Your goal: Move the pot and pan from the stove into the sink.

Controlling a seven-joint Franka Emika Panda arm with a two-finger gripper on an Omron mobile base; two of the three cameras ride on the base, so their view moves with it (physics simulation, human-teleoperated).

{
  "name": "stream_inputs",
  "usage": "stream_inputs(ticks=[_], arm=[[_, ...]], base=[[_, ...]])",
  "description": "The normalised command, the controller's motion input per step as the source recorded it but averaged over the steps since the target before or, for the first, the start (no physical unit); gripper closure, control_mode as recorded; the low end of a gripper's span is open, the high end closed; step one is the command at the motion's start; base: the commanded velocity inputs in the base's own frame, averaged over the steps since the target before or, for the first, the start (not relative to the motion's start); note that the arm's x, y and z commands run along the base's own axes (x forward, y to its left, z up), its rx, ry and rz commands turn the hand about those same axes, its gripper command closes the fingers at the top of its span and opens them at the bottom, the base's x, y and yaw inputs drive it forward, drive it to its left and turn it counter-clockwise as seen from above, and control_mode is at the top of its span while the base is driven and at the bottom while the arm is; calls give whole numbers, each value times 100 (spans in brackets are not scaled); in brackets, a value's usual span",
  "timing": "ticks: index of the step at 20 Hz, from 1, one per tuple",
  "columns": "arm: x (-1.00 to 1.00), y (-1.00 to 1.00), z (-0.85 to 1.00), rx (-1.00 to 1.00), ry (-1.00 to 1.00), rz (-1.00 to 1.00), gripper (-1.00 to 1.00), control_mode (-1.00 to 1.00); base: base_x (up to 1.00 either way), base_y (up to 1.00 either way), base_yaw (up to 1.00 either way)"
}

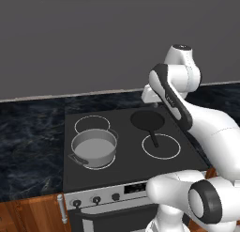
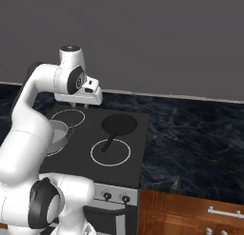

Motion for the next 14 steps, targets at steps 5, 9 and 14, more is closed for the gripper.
stream_inputs(ticks=[5,9,14], arm=[[0,0,0,0,0,0,-100,-100],[0,0,0,0,0,0,-100,-100],[0,0,0,0,0,0,-100,-100]], base=[[0,0,0],[0,0,0],[0,0,0]])
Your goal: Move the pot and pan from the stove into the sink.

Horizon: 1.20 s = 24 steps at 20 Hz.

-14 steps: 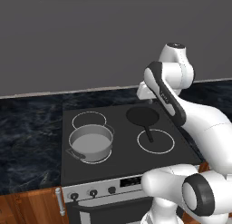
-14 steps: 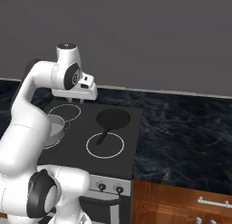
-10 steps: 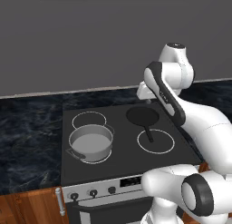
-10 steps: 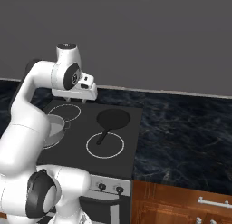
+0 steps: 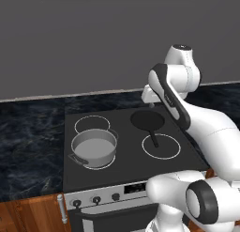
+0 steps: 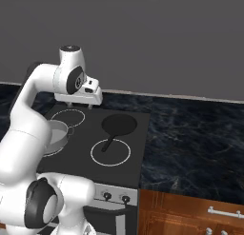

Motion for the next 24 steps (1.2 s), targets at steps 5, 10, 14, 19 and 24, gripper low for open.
stream_inputs(ticks=[5,10,14,19,24], arm=[[0,0,-13,0,0,0,-100,-100],[3,-4,-33,-2,4,0,-100,-100],[2,-13,-39,-1,2,0,-100,-100],[4,-17,-37,0,0,0,-100,-100],[9,-14,-38,0,0,0,-100,-100]], base=[[0,0,0],[0,0,0],[0,0,0],[0,0,0],[0,0,0]])
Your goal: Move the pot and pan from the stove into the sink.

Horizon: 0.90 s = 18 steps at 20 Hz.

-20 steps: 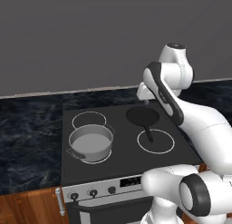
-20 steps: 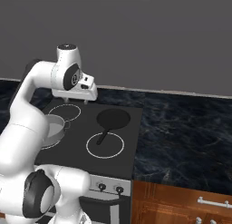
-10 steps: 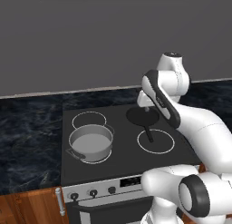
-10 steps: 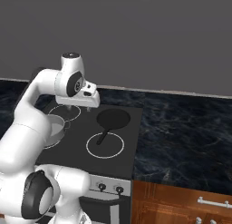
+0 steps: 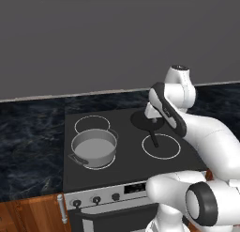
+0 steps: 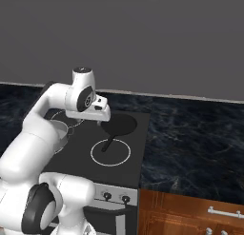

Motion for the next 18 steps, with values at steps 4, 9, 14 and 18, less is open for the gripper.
stream_inputs(ticks=[4,9,14,18], arm=[[18,-14,-38,0,0,0,-100,-100],[28,-14,-39,-3,0,0,-100,-100],[34,-12,-39,-4,0,0,-100,-100],[23,-15,-44,-3,-1,0,-100,-100]], base=[[0,0,0],[0,0,0],[0,0,0],[0,0,0]])
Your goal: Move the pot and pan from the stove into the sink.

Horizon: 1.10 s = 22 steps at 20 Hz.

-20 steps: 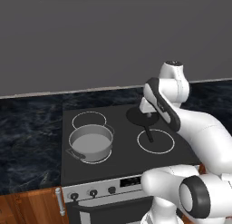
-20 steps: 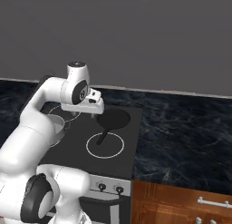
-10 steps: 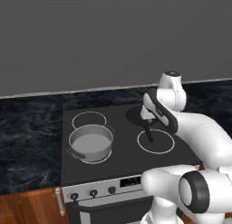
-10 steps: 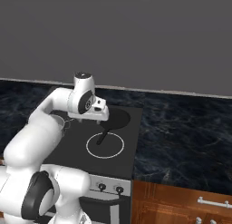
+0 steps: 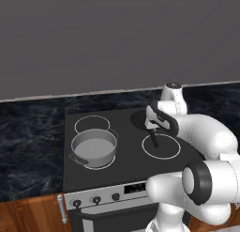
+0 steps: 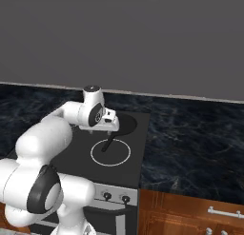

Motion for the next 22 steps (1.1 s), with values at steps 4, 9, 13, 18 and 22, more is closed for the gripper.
stream_inputs(ticks=[4,9,13,18,22], arm=[[11,-21,-51,0,0,0,-100,-100],[2,-8,-34,0,0,0,-100,-100],[0,1,-1,0,0,0,-100,-100],[0,15,-18,0,0,0,-100,-100],[0,3,-8,0,0,0,-100,-100]], base=[[0,0,0],[0,0,0],[0,0,0],[0,0,0],[0,0,0]])
